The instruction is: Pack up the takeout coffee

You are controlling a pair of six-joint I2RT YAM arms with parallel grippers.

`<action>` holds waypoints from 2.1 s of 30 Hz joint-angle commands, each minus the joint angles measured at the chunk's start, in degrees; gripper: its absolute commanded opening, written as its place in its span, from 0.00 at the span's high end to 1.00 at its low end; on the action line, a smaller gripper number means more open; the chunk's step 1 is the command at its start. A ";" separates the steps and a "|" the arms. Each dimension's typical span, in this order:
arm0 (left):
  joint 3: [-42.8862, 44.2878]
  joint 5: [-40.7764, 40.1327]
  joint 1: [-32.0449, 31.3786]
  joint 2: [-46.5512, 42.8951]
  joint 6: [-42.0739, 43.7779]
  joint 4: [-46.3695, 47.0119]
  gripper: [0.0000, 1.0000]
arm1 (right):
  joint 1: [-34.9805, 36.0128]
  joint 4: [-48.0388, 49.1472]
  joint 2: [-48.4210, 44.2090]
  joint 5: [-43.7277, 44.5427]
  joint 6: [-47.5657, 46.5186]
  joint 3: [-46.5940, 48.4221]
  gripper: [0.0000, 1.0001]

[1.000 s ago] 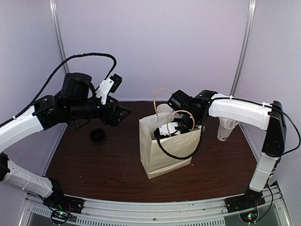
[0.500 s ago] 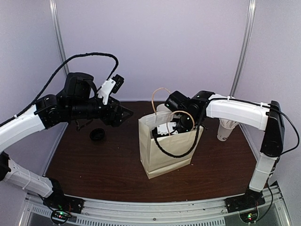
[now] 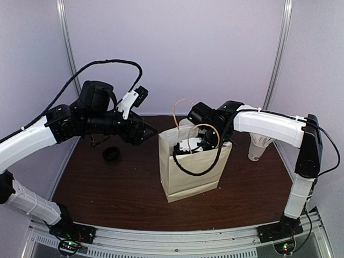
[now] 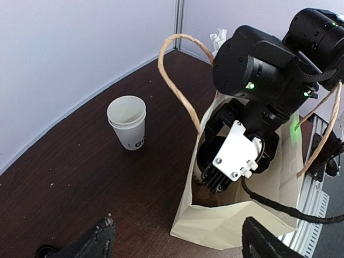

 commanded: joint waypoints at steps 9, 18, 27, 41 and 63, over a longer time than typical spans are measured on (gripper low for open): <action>3.92 5.26 0.43 3.55 -0.31 -1.43 0.17 | -0.64 -8.39 1.87 0.49 5.48 1.44 0.24; 4.28 6.02 0.45 4.18 -0.44 -1.93 0.17 | -0.64 -9.15 0.04 -0.18 8.12 3.68 0.00; 9.83 6.29 0.43 9.08 0.04 -3.85 0.17 | -0.66 -12.86 -1.09 -2.76 9.52 8.28 0.00; 23.22 8.82 0.56 23.00 1.17 -8.68 0.24 | -0.65 -12.86 -5.49 -5.30 9.00 9.30 0.00; 27.81 13.61 0.96 28.57 -0.60 -10.00 0.40 | -4.06 -13.69 -11.93 -9.74 5.60 19.14 0.00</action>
